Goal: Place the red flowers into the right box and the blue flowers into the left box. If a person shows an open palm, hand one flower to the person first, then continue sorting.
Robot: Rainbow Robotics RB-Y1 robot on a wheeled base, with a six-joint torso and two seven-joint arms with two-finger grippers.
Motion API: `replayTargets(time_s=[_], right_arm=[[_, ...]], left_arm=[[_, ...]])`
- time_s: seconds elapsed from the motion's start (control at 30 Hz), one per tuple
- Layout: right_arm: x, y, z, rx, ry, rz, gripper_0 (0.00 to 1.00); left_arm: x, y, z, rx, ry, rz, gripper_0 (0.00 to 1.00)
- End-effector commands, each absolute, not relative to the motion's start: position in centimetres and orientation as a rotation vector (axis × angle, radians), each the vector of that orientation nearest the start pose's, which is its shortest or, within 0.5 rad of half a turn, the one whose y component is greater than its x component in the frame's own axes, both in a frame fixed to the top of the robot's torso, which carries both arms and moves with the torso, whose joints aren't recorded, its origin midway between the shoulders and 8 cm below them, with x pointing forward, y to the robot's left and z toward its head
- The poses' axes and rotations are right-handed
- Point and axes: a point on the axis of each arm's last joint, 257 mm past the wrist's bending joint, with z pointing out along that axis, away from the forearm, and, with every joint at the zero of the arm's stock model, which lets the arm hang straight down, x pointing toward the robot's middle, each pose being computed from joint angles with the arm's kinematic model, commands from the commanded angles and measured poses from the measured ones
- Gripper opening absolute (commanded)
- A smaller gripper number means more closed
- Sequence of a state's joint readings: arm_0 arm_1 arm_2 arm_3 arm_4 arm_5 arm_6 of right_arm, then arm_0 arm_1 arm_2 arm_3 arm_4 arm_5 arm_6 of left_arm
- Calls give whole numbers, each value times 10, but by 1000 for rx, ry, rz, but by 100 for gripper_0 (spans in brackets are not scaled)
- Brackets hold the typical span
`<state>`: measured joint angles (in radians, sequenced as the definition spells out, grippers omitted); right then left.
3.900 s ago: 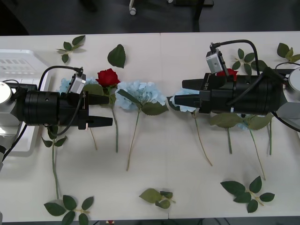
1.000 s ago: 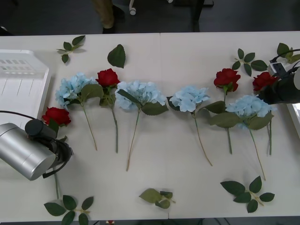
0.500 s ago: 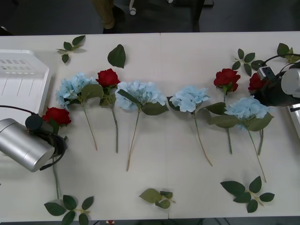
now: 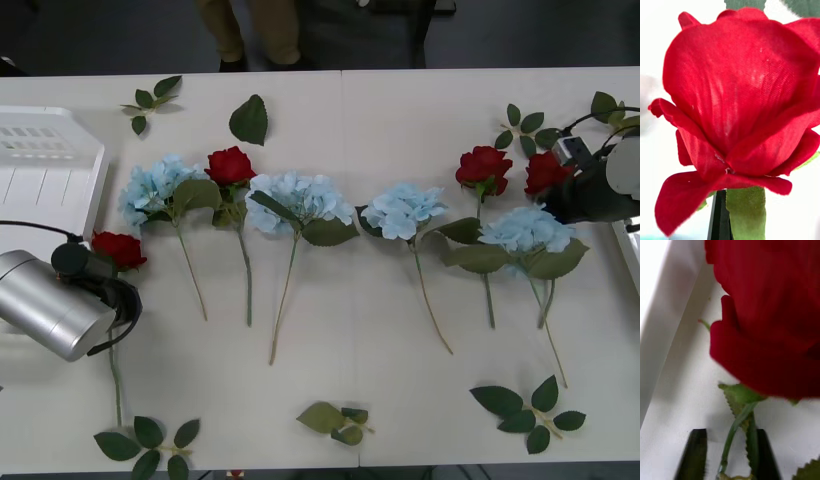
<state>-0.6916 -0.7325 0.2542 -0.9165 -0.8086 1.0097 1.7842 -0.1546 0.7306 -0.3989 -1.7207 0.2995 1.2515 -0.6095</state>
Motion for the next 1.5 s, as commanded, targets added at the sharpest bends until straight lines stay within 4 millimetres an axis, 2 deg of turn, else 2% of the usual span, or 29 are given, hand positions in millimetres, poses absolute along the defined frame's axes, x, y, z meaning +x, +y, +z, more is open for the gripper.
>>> replayTargets(time_s=[0.03, 0.1, 0.27, 0.37, 0.43, 0.5, 0.53, 0.57, 0.63, 0.67, 0.73, 0.87, 0.97, 1.07, 1.13, 1.2, 1.3, 1.33, 1.37, 1.4, 1.47, 1.5], right_arm=[[599, -442, -205, -210, 2486, -149, 0], [593, -459, -176, -224, 2489, -187, 0], [573, -490, -120, -214, 2487, -214, 0], [560, -520, -91, -202, 2474, -281, 0], [554, -543, -75, -215, 2460, -355, 0], [545, -573, -61, -230, 2451, -453, 0], [543, -582, -59, -234, 2448, -480, 0], [539, -599, -57, -241, 2442, -530, 0], [533, -632, -59, -266, 2437, -624, 0], [532, -639, -61, -268, 2434, -645, 0], [532, -664, -69, -282, 2409, -723, 0], [532, -699, -80, -294, 2359, -833, 0], [530, -712, -91, -302, 2349, -887, 0], [531, -716, -104, -323, 2346, -924, 0], [532, -716, -113, -336, 2346, -942, 0], [537, -713, -123, -343, 2344, -949, 0], [541, -708, -133, -350, 2339, -950, 0], [544, -705, -136, -355, 2334, -947, 0], [544, -705, -137, -357, 2333, -951, 0], [547, -702, -140, -368, 2330, -955, 0], [548, -701, -141, -377, 2330, -966, 0], [549, -698, -145, -391, 2332, -971, 0]], left_arm=[[422, 355, -380, -505, 2599, 190, 0], [423, 354, -380, -504, 2597, 186, 0], [423, 354, -380, -499, 2600, 183, 0], [427, 348, -374, -477, 2593, 170, 0], [429, 345, -365, -473, 2587, 167, 0], [431, 339, -343, -456, 2579, 166, 0], [432, 337, -335, -442, 2576, 168, 0], [432, 335, -320, -417, 2578, 170, 0], [430, 325, -291, -398, 2603, 113, 0], [428, 323, -284, -394, 2612, 91, 0], [421, 318, -259, -361, 2642, 12, 0], [412, 315, -227, -268, 2659, -68, 0], [412, 310, -208, -170, 2640, -122, 0], [417, 286, -180, -13, 2566, -239, 0], [422, 260, -160, 110, 2482, -345, 0], [427, 226, -139, 232, 2370, -477, 0], [433, 188, -114, 360, 2218, -606, 0], [432, 169, -101, 418, 2142, -668, 0], [431, 160, -96, 441, 2111, -703, 0], [427, 138, -81, 488, 2030, -798, 0], [421, 117, -64, 534, 1934, -887, 0], [414, 96, -44, 565, 1835, -974, 0]])
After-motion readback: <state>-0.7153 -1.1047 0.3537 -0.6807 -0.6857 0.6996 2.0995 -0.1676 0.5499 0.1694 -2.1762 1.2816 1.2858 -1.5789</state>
